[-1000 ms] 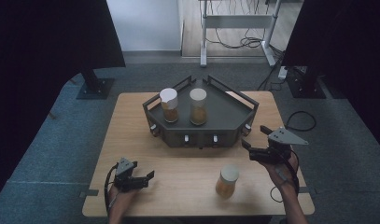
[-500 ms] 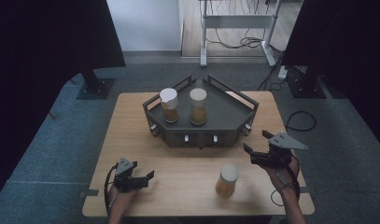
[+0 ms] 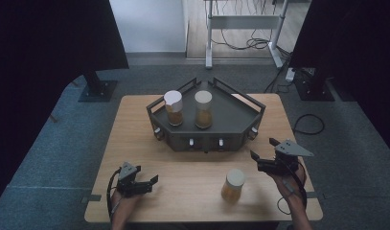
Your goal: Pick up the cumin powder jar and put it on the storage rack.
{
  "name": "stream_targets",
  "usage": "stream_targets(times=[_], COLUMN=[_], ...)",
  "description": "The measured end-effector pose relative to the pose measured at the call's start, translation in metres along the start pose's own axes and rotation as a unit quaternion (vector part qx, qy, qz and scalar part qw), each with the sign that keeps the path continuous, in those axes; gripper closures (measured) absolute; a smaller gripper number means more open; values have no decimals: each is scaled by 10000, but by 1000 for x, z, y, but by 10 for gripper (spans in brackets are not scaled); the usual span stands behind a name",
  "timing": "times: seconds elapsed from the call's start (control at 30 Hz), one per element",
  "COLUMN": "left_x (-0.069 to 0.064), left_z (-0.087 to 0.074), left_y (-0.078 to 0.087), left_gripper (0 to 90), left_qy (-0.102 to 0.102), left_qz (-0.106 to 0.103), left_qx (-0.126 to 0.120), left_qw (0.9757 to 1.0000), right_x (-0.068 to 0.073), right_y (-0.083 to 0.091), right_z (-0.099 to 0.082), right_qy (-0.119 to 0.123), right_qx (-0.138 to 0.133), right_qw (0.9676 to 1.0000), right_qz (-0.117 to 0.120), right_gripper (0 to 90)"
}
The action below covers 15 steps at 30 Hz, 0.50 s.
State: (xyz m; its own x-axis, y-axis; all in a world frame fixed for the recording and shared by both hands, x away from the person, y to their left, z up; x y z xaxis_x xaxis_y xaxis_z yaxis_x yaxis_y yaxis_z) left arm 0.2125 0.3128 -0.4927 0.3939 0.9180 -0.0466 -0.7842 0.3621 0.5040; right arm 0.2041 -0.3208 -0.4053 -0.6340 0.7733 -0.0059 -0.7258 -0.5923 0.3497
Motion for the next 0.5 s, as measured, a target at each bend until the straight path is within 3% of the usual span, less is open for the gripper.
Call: stream_targets(times=[0.5], left_x=[0], left_z=[0], left_y=[0], left_gripper=[85], left_qy=[-4], left_qz=[1], left_qx=[0], left_qw=[10000], right_x=[-2], right_y=[-7], right_z=[-17], right_qy=[-147], right_qx=[234], right_qw=[9996], right_qz=[-87], right_gripper=[133])
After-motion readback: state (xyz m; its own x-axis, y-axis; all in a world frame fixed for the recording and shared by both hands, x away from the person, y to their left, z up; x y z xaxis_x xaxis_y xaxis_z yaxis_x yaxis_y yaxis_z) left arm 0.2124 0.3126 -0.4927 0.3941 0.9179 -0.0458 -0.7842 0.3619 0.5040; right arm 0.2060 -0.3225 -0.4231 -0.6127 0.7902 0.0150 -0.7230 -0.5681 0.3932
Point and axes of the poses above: each handheld gripper's, and its own axes: y roughly backward along the jaws, z roughly out of its top, x roughly to its left, the point moved 1 cm from there along -y, roughly forward along the jaws, and after that the axes turned 9 degrees about z, right-handed, at the moved point
